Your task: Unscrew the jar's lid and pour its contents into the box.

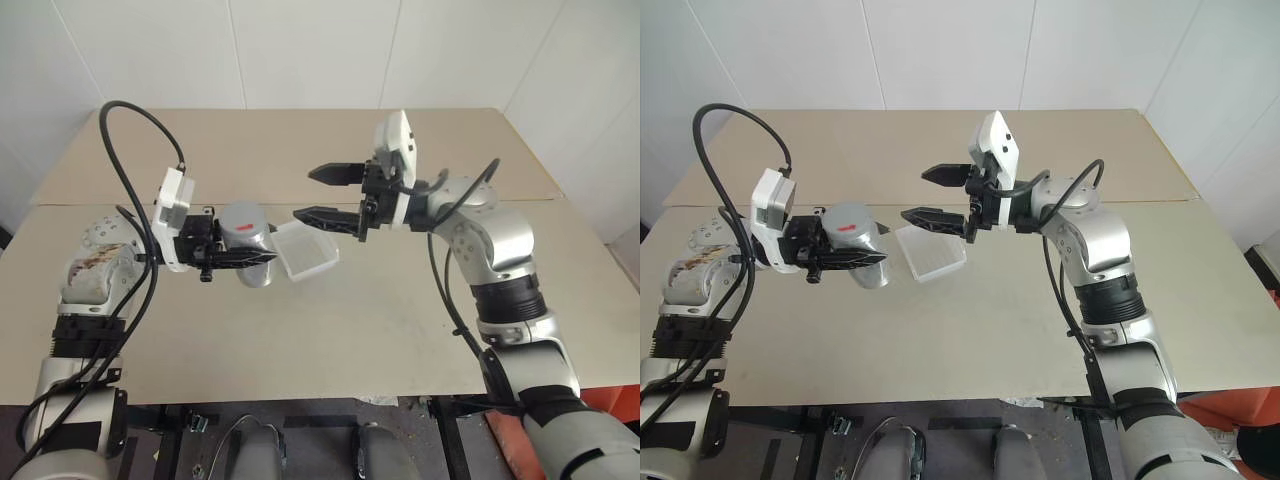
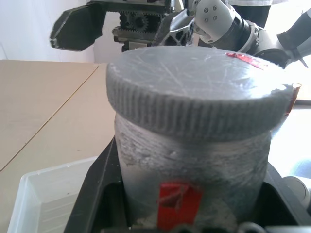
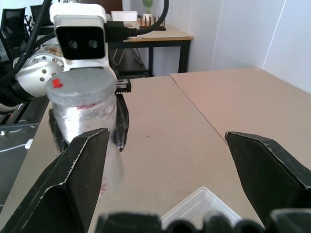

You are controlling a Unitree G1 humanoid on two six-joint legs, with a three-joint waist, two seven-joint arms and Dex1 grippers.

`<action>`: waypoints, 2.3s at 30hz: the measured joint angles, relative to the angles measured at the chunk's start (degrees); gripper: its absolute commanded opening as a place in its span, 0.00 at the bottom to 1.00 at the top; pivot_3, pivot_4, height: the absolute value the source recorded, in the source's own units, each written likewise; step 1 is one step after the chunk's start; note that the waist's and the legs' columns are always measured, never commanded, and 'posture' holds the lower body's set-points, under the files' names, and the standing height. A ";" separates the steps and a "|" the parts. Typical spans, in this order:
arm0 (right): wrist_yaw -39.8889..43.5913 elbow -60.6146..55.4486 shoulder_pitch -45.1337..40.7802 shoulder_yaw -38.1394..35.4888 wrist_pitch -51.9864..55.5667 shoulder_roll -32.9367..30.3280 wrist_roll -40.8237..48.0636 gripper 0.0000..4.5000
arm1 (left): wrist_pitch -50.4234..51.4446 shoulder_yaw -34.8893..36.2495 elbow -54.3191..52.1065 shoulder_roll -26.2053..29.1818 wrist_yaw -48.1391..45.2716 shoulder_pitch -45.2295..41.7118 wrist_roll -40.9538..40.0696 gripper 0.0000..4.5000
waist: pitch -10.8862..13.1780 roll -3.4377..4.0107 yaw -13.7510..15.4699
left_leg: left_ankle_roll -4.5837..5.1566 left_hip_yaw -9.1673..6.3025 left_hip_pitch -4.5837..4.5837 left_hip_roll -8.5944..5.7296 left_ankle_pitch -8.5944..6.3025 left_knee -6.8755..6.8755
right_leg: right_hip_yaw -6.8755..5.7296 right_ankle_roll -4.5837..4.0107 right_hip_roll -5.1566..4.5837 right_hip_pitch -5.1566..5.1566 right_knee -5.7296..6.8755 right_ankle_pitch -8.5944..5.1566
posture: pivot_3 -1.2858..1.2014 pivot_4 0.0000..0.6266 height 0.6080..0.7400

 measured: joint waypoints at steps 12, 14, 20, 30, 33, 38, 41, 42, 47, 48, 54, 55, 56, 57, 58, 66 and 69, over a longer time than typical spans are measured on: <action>-6.45 -7.41 -3.09 3.94 4.16 7.64 0.64 0.99 | -0.21 -0.36 0.95 -2.90 1.23 -1.27 0.53 0.43 | 0.00 0.00 0.08 | 0.00 -0.01 0.01 0.00 0.00 0.01 | -0.01 0.00 0.01 0.01 0.02 0.00 | 0.52 0.24 1.00; -7.02 -5.22 -3.21 5.14 4.02 9.16 -0.86 0.99 | -0.38 -0.36 1.14 -3.00 1.20 -1.65 0.65 0.43 | 0.00 0.00 0.09 | 0.00 0.00 0.01 -0.03 0.00 0.02 | -0.01 0.00 -0.01 0.02 0.01 0.00 | 0.52 0.24 1.00; -7.51 -0.30 -5.22 6.33 3.28 11.66 -2.63 0.99 | -0.68 -0.34 1.62 -3.17 1.12 -1.70 0.69 0.43 | 0.00 0.00 0.06 | 0.00 -0.01 0.00 -0.01 0.00 0.00 | -0.01 0.00 0.01 0.00 0.00 0.00 | 0.52 0.24 1.00; -5.64 4.68 -6.57 6.40 0.02 12.65 -3.13 0.99 | -0.49 -0.27 1.73 -2.79 1.43 -1.64 0.85 0.43 | 0.00 0.01 0.04 | 0.00 -0.01 0.00 -0.01 0.00 0.00 | -0.01 0.00 0.00 0.01 0.01 0.00 | 0.52 0.24 1.00; -4.22 5.27 -6.57 6.40 -0.77 11.08 -3.01 0.99 | -0.23 -0.27 2.12 -2.32 1.71 -1.52 1.18 0.43 | 0.00 0.01 0.04 | 0.00 -0.01 0.00 -0.01 0.00 0.00 | -0.01 0.00 0.00 0.01 0.01 0.00 | 0.52 0.24 1.00; -2.57 3.64 -5.69 6.15 -0.94 6.69 -2.27 0.99 | 0.33 -0.25 2.44 -1.46 1.85 -1.49 1.63 0.43 | 0.01 0.01 0.08 | 0.00 -0.01 0.00 -0.01 0.00 0.00 | -0.01 0.00 0.00 0.01 0.00 0.00 | 0.52 0.24 1.00; -4.19 4.82 -4.76 2.36 -0.94 2.31 -3.28 0.99 | 0.27 -0.12 1.82 -0.79 -0.04 -0.66 1.10 0.43 | 0.00 0.01 0.37 | 0.00 0.00 0.00 -0.03 0.00 0.01 | -0.02 0.00 -0.03 0.05 -0.01 0.00 | 0.52 0.24 1.00; -4.54 5.37 -4.28 1.53 -0.94 1.35 -3.65 0.99 | 0.27 -0.01 1.80 -0.59 -0.36 -0.39 0.75 0.43 | 0.01 0.01 0.36 | 0.00 0.00 0.00 -0.03 0.00 0.01 | -0.01 0.00 -0.02 0.03 -0.02 0.00 | 0.52 0.24 1.00; -4.85 5.87 -3.87 1.39 -0.94 0.93 -3.79 0.99 | 0.27 0.12 1.63 -0.55 -0.63 -0.38 0.46 0.43 | 0.01 0.01 -0.48 | 0.00 0.01 0.01 0.03 0.00 -0.04 | 0.01 -0.01 0.04 -0.03 0.01 0.00 | 0.52 0.24 1.00; -4.85 5.76 -3.86 1.39 -0.93 0.93 -3.75 0.99 | 0.27 0.12 1.63 -0.56 -0.62 -0.38 0.45 0.43 | 0.01 0.01 -0.57 | 0.00 0.01 0.00 0.03 0.00 -0.04 | 0.01 -0.01 0.03 -0.03 0.01 0.00 | 0.52 0.24 1.00; -5.07 -0.49 -3.79 1.02 0.86 1.16 -1.49 0.99 | 0.09 0.13 1.63 -0.62 -0.06 -0.38 0.47 0.43 | 0.01 0.01 -0.48 | 0.00 0.00 -0.01 0.03 0.00 -0.03 | 0.00 -0.01 0.02 -0.02 0.00 0.00 | 0.52 0.24 1.00; -5.12 -2.06 -3.80 0.88 1.34 1.34 -0.70 0.99 | 0.01 0.13 1.64 -0.77 0.05 -0.38 0.48 0.43 | 0.01 0.01 -0.46 | 0.00 0.00 -0.01 0.03 0.00 -0.03 | 0.00 0.00 0.02 -0.01 0.00 0.00 | 0.52 0.24 1.00; -5.27 -3.08 -3.80 0.88 1.83 1.58 -0.37 0.99 | -0.04 0.13 1.64 -1.00 0.20 -0.38 0.49 0.43 | 0.01 0.01 -0.44 | 0.00 0.00 -0.01 0.02 0.00 -0.02 | 0.00 0.00 0.01 0.00 0.00 0.00 | 0.52 0.24 1.00; -5.42 -3.79 -3.80 0.91 2.05 1.99 -0.31 0.99 | -0.07 0.11 1.65 -1.26 0.43 -0.38 0.50 0.43 | 0.01 0.01 -0.43 | 0.00 0.00 -0.01 0.02 0.00 -0.01 | 0.00 0.00 0.02 0.00 0.01 0.00 | 0.52 0.24 1.00; -5.72 -4.61 -3.80 1.11 2.27 2.48 -0.30 0.99 | -0.10 0.10 1.65 -1.59 0.61 -0.38 0.52 0.43 | 0.01 0.01 -0.43 | 0.00 0.00 0.00 0.02 0.00 -0.01 | 0.00 0.00 0.02 -0.01 0.02 0.00 | 0.52 0.24 1.00; -8.29 -5.94 -4.45 4.82 4.43 7.94 -0.83 0.99 | -0.71 -0.02 1.77 -2.96 1.18 -0.73 0.72 0.43 | 0.01 0.01 -0.45 | 0.00 0.00 0.00 0.02 0.00 -0.01 | 0.00 -0.01 0.02 -0.01 0.02 0.00 | 0.52 0.24 1.00; -8.75 -5.61 -5.47 6.18 4.46 9.32 -1.47 0.99 | -0.78 -0.03 1.85 -3.13 1.19 -0.89 0.74 0.43 | 0.01 0.01 -0.42 | 0.00 -0.01 0.00 0.02 0.00 -0.01 | 0.00 -0.01 0.02 -0.01 0.02 0.00 | 0.52 0.24 1.00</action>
